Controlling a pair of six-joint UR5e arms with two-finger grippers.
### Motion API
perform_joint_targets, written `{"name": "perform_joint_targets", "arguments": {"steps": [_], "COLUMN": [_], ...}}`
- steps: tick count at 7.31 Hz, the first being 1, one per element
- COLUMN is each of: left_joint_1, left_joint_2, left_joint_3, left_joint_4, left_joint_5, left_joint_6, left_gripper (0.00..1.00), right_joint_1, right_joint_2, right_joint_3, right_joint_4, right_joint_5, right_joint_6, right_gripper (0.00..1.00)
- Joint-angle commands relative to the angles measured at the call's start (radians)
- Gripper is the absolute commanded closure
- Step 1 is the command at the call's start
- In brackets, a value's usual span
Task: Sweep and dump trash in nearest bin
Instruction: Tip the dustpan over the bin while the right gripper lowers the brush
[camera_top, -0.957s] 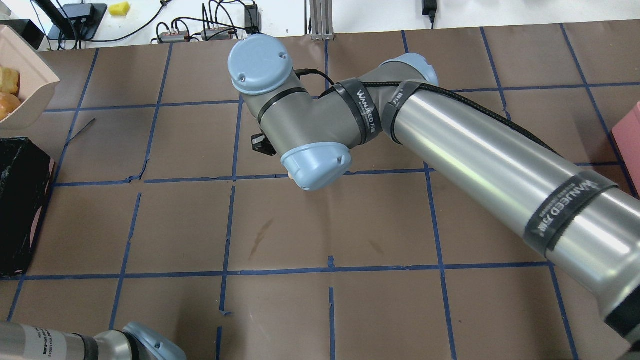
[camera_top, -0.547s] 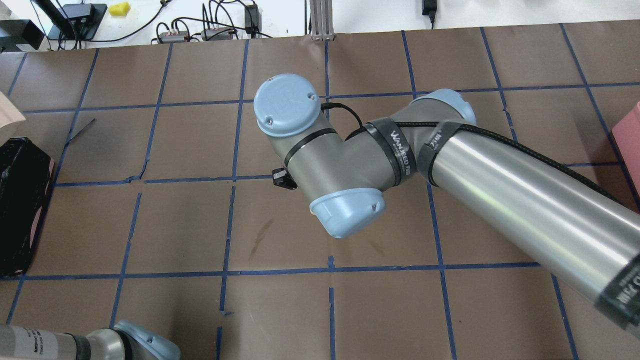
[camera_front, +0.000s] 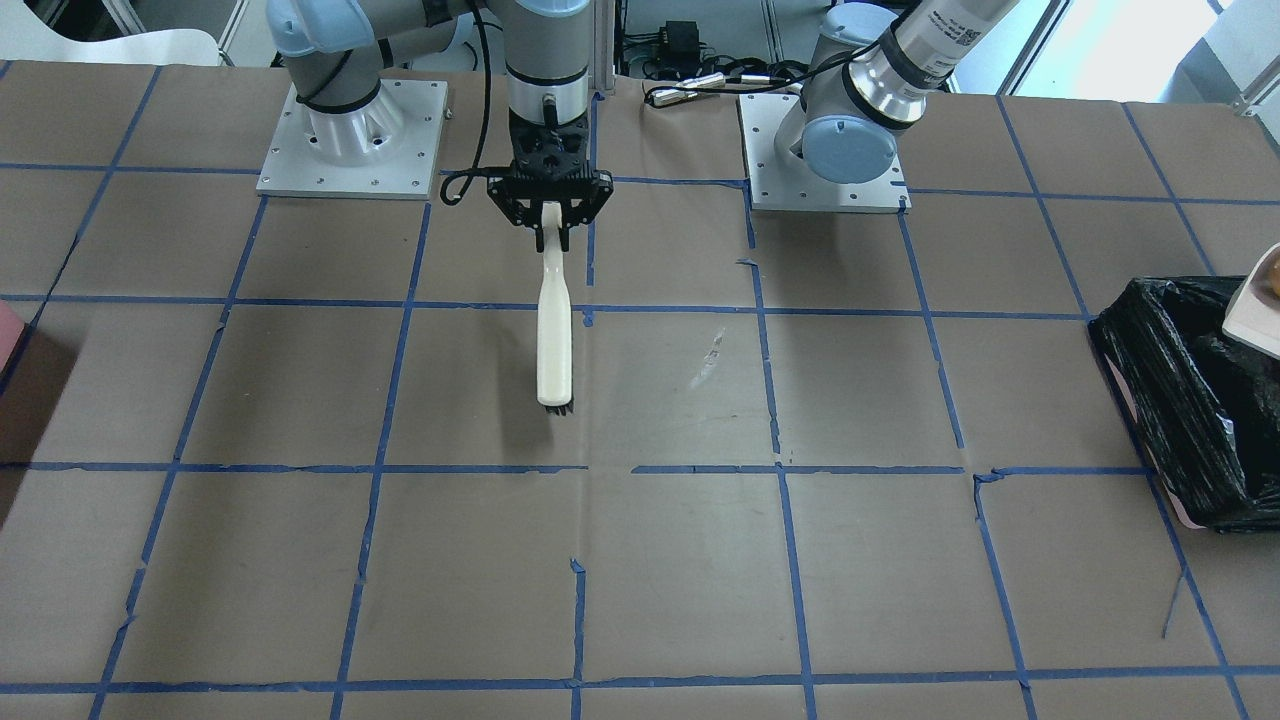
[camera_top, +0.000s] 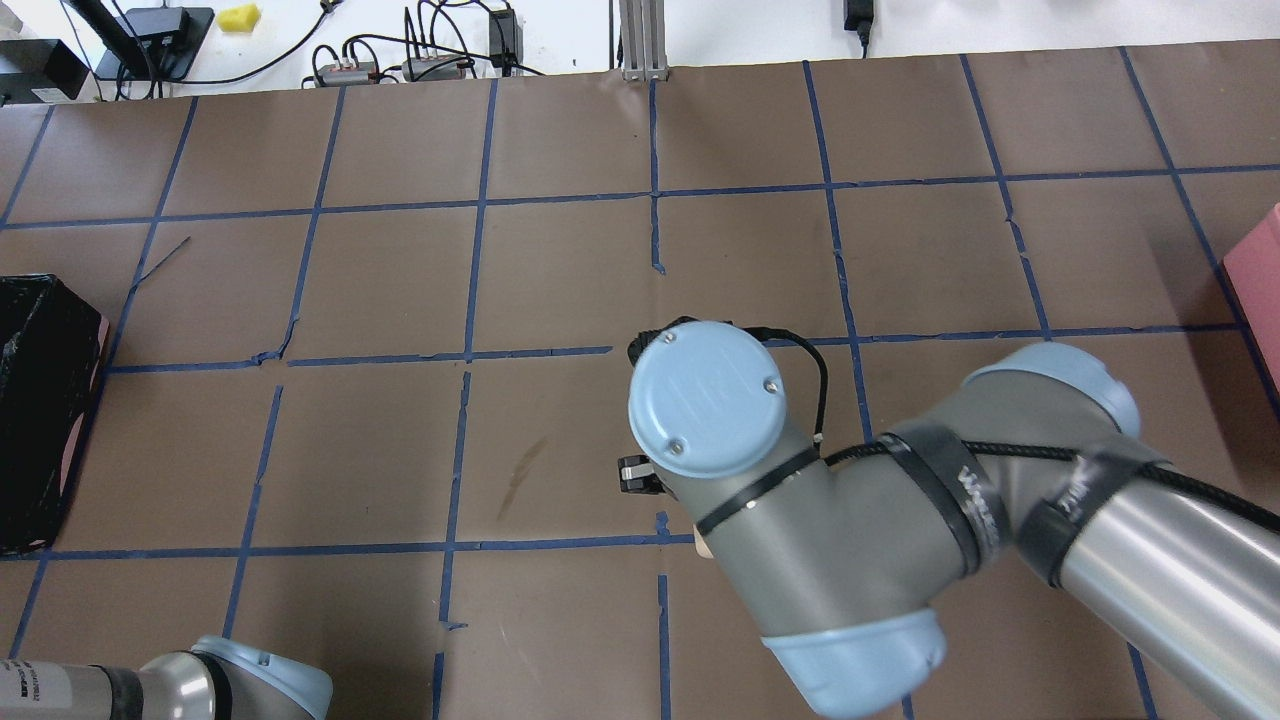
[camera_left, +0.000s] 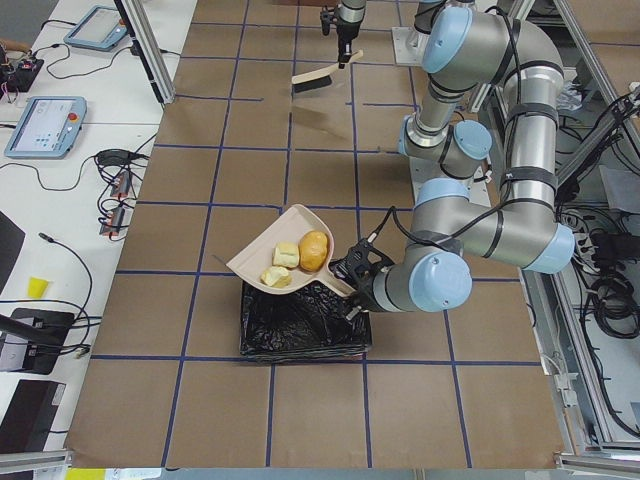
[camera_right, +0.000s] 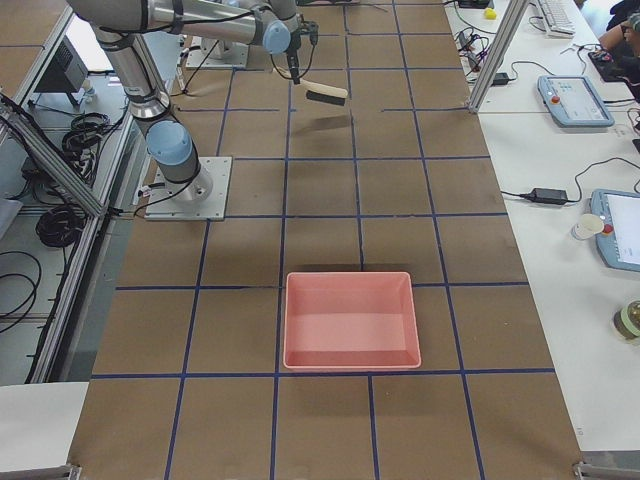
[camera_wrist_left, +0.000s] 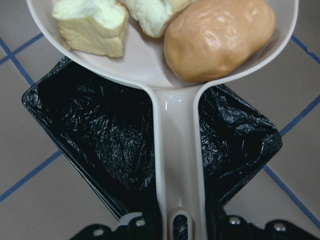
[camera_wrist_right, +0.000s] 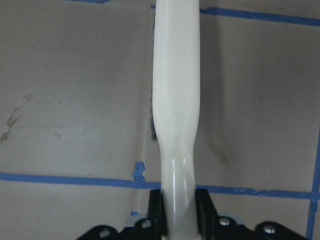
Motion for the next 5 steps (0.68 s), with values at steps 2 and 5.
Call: {"name": "perform_joint_targets", "arguments": {"steps": [2,5], "left_joint_1": [0.003,-0.009], "left_joint_2": [-0.004,0.005], "left_joint_3": [0.006,0.015], "left_joint_4": [0.117,0.191], "left_joint_5": [0.186,0.345], "left_joint_6": [-0.008,-0.023], "left_gripper": [0.93,0.93], "right_joint_1": [0.013,0.032], "right_joint_2": [-0.096,-0.05], "right_joint_3": [0.102,0.113], "right_joint_4": [-0.086,-0.177], "right_joint_5": [-0.033,-0.036], "right_joint_6": [0.012,-0.003], "right_gripper": [0.82,0.82]}}
